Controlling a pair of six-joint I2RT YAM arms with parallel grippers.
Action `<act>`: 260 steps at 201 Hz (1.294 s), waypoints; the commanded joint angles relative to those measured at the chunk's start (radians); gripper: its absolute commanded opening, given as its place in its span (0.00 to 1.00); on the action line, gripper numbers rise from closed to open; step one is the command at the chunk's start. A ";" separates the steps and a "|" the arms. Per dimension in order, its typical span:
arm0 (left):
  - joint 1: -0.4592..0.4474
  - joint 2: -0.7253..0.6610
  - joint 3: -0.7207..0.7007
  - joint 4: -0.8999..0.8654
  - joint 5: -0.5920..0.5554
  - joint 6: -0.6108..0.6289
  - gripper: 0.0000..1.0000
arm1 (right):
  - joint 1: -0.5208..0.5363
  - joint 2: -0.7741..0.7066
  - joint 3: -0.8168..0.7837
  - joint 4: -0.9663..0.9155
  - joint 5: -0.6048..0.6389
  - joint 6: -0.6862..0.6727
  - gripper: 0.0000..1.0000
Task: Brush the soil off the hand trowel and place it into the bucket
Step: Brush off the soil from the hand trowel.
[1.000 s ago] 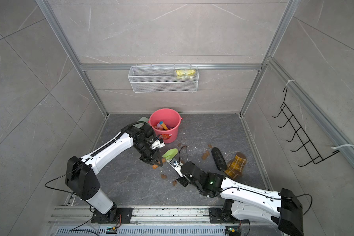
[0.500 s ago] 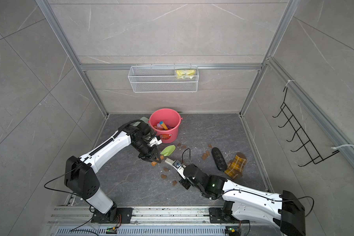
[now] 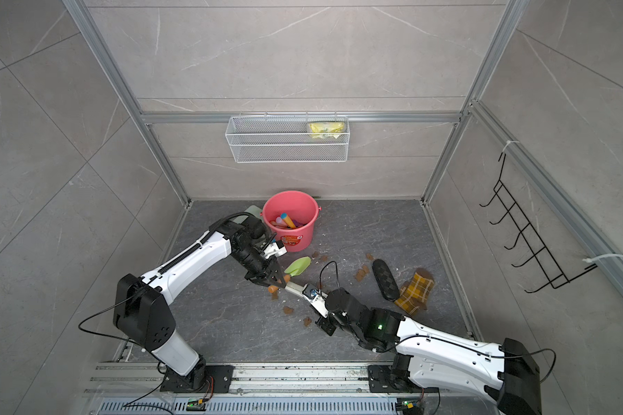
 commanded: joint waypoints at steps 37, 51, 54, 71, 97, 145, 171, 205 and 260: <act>-0.009 -0.012 0.005 -0.088 0.033 0.004 0.00 | 0.024 0.006 0.055 0.070 0.165 -0.164 0.00; -0.009 -0.009 0.010 -0.102 0.018 0.005 0.00 | 0.024 0.012 0.055 0.080 0.219 -0.173 0.00; -0.009 -0.009 0.013 -0.105 0.017 0.007 0.00 | 0.024 0.013 0.056 0.082 0.230 -0.174 0.00; -0.008 -0.010 0.027 -0.114 0.001 0.004 0.00 | 0.024 0.037 0.057 0.082 0.307 -0.166 0.00; -0.008 -0.016 0.068 -0.128 -0.034 -0.006 0.00 | 0.024 0.074 0.053 0.078 0.369 -0.148 0.00; -0.005 -0.005 0.114 -0.144 -0.045 -0.017 0.00 | 0.088 0.076 0.030 0.129 0.238 -0.221 0.00; -0.009 0.011 0.093 -0.148 -0.041 -0.013 0.00 | 0.109 0.067 0.036 0.169 0.247 -0.247 0.00; -0.014 0.004 0.084 -0.147 -0.019 -0.014 0.00 | 0.107 0.108 0.026 0.211 0.392 -0.283 0.00; -0.014 -0.012 0.088 -0.170 -0.001 -0.011 0.00 | 0.055 0.098 -0.052 0.346 0.524 -0.277 0.00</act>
